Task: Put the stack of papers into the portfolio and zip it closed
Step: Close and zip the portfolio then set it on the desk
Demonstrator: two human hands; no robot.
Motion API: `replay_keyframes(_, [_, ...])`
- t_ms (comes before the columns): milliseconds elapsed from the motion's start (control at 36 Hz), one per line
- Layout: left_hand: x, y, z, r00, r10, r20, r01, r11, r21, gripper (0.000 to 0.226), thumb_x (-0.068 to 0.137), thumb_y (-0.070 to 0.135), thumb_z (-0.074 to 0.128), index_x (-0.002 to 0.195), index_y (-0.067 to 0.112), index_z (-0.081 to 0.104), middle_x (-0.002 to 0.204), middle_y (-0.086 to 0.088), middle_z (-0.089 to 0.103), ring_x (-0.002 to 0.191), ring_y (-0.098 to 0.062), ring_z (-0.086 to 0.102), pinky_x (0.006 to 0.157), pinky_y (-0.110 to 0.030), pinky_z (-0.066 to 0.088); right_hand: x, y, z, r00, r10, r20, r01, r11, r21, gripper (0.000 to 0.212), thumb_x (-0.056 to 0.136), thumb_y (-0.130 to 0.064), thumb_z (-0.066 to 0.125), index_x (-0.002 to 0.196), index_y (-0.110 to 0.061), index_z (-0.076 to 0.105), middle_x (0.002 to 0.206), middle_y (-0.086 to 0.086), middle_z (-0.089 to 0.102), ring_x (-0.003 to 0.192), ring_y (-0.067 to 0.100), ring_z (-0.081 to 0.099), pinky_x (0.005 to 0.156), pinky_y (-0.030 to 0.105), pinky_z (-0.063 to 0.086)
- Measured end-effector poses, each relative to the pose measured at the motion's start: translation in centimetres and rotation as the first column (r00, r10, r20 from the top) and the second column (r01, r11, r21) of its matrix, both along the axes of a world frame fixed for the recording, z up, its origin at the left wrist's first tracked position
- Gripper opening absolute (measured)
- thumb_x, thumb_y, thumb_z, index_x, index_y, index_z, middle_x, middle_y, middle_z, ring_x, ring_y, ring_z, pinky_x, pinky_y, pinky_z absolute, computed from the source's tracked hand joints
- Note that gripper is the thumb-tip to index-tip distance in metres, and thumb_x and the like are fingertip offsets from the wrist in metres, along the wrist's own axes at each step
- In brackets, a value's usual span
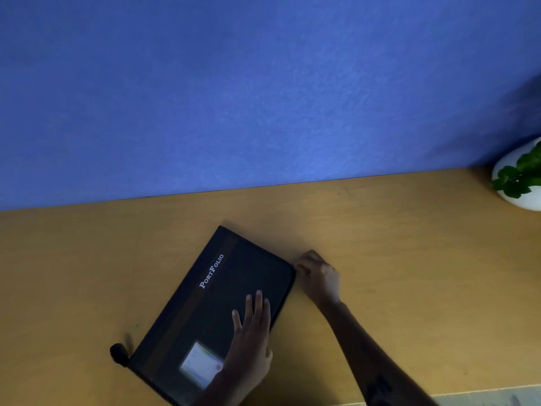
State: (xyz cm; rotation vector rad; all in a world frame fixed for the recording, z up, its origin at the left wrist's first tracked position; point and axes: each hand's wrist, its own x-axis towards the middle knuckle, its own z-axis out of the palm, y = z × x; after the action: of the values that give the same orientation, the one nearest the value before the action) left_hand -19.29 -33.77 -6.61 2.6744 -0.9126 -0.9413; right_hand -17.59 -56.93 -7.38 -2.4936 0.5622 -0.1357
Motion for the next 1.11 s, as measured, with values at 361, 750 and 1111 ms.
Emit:
replay_keyframes(361, [0.6, -1.2, 0.7, 1.0, -0.019, -0.002, 0.019, 0.997, 0.08, 0.1, 0.098, 0.029, 0.057, 0.158, 0.01, -0.021, 0.163, -0.009, -0.039, 0.153, -0.033, -0.028, 0.127, -0.059, -0.003, 8.8, -0.7, 1.5, 0.94, 0.336, -0.052, -0.338, 0.941, -0.031, 0.019, 0.104, -0.025, 0.067, 0.103, -0.022, 0.086, 0.114, -0.009, 0.074, 0.093, 0.018, 0.073, 0.075, 0.033, 0.057])
replay_keyframes(750, [2.1, -1.4, 2.8, 0.993, -0.106, -0.058, 0.115, 0.976, 0.185, 0.099, 0.097, 0.034, 0.056, 0.159, 0.005, -0.016, 0.165, -0.015, -0.03, 0.156, -0.04, -0.017, 0.126, -0.061, 0.007, 17.5, 4.7, 1.7, 0.919, 0.391, -0.048, -0.391, 0.921, 0.011, 0.026, 0.106, -0.02, 0.059, 0.101, -0.021, 0.085, 0.11, -0.008, 0.073, 0.095, 0.017, 0.07, 0.08, 0.035, 0.056])
replay_keyframes(1111, [2.4, -1.1, 3.2, 0.977, -0.193, 0.092, 0.165, 0.955, 0.246, 0.11, 0.03, 0.057, 0.09, 0.127, 0.008, 0.072, 0.14, -0.014, 0.065, 0.122, -0.032, 0.067, 0.081, -0.047, 0.064, 20.5, 7.7, 1.1, 0.943, 0.327, -0.06, -0.324, 0.945, 0.054, 0.028, 0.105, -0.015, 0.057, 0.106, -0.023, 0.084, 0.117, -0.011, 0.074, 0.101, 0.014, 0.071, 0.086, 0.035, 0.058])
